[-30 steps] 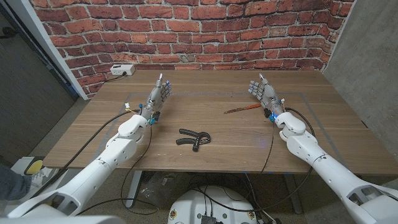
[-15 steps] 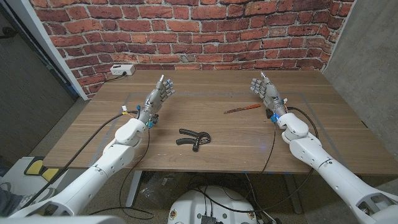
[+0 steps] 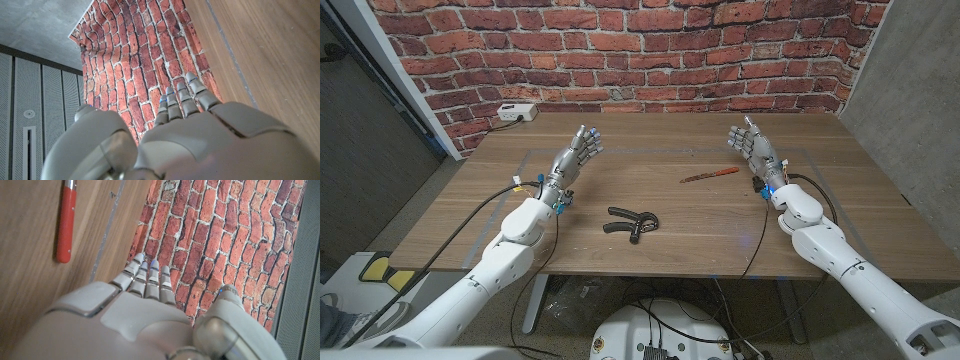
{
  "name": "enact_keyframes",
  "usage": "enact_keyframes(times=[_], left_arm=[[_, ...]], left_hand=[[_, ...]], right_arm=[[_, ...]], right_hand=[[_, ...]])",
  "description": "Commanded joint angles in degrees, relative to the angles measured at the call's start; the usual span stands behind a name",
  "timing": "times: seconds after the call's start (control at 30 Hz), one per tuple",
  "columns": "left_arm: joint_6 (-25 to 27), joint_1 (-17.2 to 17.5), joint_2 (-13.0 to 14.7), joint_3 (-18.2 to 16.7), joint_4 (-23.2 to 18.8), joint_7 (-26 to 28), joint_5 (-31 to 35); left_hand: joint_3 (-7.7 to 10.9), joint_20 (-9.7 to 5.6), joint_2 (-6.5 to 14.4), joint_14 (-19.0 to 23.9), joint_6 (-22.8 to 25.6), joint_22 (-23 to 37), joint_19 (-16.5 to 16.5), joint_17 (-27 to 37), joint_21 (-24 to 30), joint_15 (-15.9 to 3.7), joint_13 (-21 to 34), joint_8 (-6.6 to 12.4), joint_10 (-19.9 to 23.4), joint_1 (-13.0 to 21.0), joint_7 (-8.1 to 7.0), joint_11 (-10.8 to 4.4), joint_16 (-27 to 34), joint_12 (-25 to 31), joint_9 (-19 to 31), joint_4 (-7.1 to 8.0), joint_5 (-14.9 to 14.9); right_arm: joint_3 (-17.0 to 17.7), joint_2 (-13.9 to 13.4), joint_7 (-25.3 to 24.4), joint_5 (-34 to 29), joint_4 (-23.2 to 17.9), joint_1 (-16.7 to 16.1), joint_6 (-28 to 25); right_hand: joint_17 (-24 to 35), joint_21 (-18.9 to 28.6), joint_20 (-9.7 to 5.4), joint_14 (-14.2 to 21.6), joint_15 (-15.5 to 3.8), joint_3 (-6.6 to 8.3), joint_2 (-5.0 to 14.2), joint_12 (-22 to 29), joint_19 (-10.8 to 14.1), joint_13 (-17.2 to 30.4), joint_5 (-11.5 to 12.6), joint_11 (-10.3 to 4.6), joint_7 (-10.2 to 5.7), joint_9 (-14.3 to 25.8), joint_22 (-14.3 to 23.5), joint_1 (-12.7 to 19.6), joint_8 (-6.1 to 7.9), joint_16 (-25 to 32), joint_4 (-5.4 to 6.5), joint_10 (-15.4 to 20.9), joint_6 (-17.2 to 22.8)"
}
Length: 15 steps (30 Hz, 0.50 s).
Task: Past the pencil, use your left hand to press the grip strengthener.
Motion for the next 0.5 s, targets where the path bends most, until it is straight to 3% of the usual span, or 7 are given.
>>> enact_keyframes(times=[0.03, 0.13, 0.3, 0.5], left_arm=[[-4.22, 0.56, -0.86, -0.04, 2.37, -2.10, -0.16], [-4.81, 0.80, -1.64, -0.03, 2.81, -1.64, -0.35], [-4.34, 1.92, -1.23, -0.18, 1.83, -0.99, -0.37], [-3.29, 3.22, 1.11, -0.92, -0.19, -1.41, -0.54]], left_hand=[[-0.32, 0.52, -0.25, 0.76, 2.87, 0.22, 0.69, 0.17, 0.07, -0.46, 0.09, 0.86, 0.77, 0.62, -2.16, -0.76, -0.19, 0.00, 0.26, -0.43, -0.11], [-0.50, 0.54, 0.06, 0.91, 6.39, 0.24, 0.71, 0.18, -0.37, -0.58, 0.09, 1.62, 1.61, 1.18, -3.71, -1.80, -0.56, -0.14, 0.22, -0.50, -0.17], [-0.46, 0.32, 0.45, 1.61, 8.25, 0.26, 0.78, 0.17, -0.63, -0.85, 0.08, 1.92, 2.73, 1.82, -4.36, -2.26, -0.55, -0.03, 0.18, -0.64, -0.18], [-0.21, 0.54, 1.18, 2.60, 10.33, 0.26, 0.93, 0.14, -0.94, -0.85, 0.07, 2.18, 4.11, 2.90, -3.52, -2.26, -0.50, 0.09, 0.15, -0.91, -0.18]], right_arm=[[0.40, -0.20, -0.96, 0.91, -1.15, -1.04, -1.40], [0.51, -0.32, -1.22, 0.88, -1.65, -1.45, -1.37], [1.00, -1.64, -3.11, 0.09, -4.66, -2.82, -2.67], [1.60, -2.58, -6.01, -0.49, -8.54, -4.91, -4.49]], right_hand=[[0.13, -0.15, -0.57, 0.66, -0.14, 0.25, -0.02, 0.34, 0.76, 0.26, -0.14, 0.18, -0.13, 0.14, 0.15, 0.44, -0.08, 0.00, -0.22, 0.45, 0.21], [0.13, -0.18, -0.57, 0.70, -0.15, 0.26, 0.00, 0.34, 0.76, 0.26, -0.15, 0.21, -0.14, 0.14, 0.16, 0.46, -0.09, 0.00, -0.24, 0.52, 0.22], [0.15, -0.31, -0.46, 0.66, -0.08, 0.27, 0.06, 0.23, 0.72, 0.27, -0.18, 0.17, -0.19, 0.14, 0.16, 0.49, -0.26, -0.09, -0.27, 0.39, -0.04], [0.16, -0.40, -0.34, 0.64, -0.06, 0.25, 0.07, 0.20, 0.73, 0.28, -0.22, 0.09, -0.30, 0.14, 0.17, 0.48, -0.35, -0.15, -0.29, 0.46, -0.11]])
